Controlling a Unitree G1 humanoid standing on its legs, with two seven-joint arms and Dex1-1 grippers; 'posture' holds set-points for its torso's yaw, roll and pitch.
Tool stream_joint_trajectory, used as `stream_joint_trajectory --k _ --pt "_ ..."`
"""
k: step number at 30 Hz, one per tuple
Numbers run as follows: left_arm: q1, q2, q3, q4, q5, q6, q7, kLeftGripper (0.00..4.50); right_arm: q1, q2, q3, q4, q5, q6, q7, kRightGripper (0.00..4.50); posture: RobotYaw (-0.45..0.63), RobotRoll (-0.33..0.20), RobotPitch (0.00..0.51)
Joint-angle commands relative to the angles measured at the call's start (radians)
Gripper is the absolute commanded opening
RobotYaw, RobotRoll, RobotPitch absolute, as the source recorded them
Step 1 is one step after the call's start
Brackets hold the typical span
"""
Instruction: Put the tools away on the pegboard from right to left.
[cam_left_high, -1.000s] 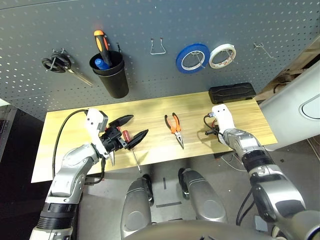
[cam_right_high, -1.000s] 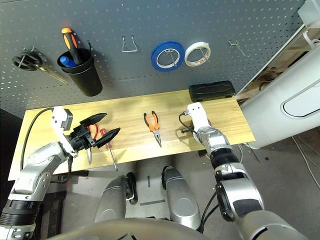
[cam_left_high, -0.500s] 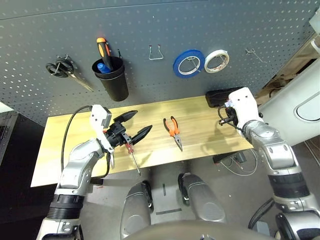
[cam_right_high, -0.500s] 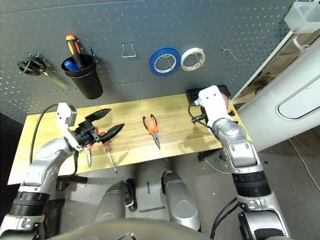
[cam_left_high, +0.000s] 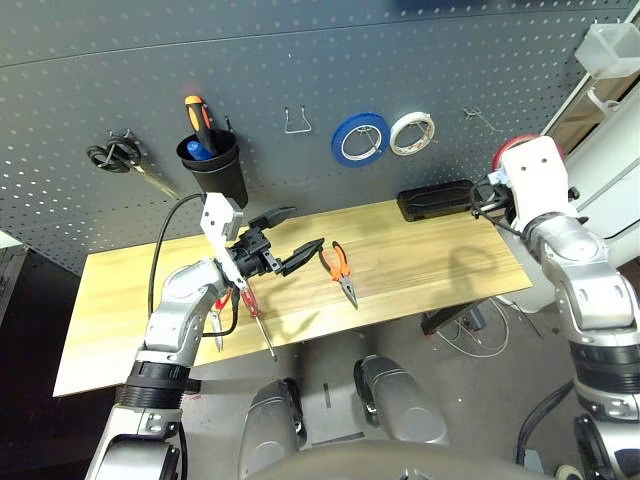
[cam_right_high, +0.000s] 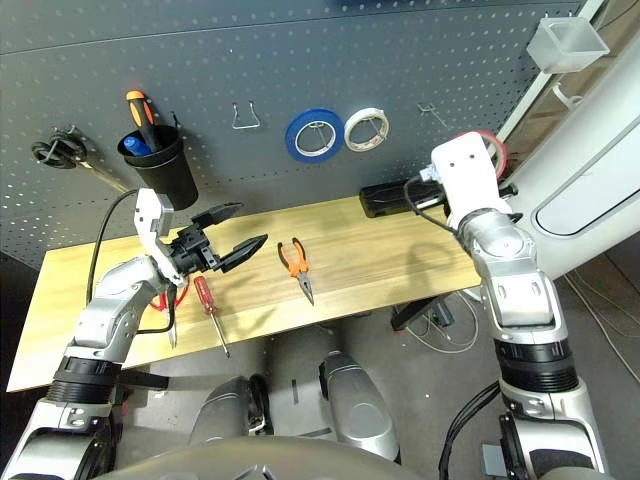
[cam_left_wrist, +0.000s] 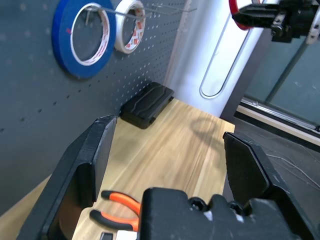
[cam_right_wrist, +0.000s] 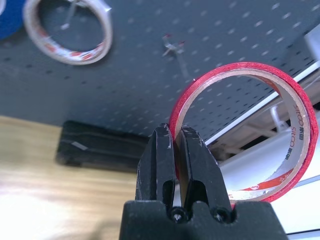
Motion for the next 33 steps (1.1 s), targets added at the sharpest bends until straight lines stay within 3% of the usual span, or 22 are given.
stream_joint_trajectory --k 1,13,23,26,33 --pt "-0.022 -0.014 -0.016 0.018 0.017 -0.016 -0.009 4.5 -0.059 -0.021 0.002 0.144 -0.009 -0.08 0.027 0.03 -0.18 0.0 0.066" --pt "-0.139 -0.068 -0.004 0.048 -0.008 -0.041 -0.017 4.5 -0.388 -0.005 0.052 0.84 -0.022 -0.494 0.131 0.03 -0.15 0.0 0.061" --pt "-0.156 -0.046 0.026 -0.019 -0.045 0.008 -0.017 4.5 -0.586 0.049 0.097 1.241 -0.066 -0.655 0.141 0.03 -0.1 0.0 0.058" --pt "-0.133 -0.031 0.036 -0.056 -0.057 0.029 -0.013 4.5 -0.612 0.044 0.109 1.298 -0.086 -0.684 0.125 0.86 -0.1 0.0 0.064" --pt "-0.101 0.004 0.058 -0.102 -0.071 0.065 -0.008 4.5 -0.566 0.019 0.069 1.22 -0.025 -0.726 0.215 3.48 -0.09 0.0 0.064"
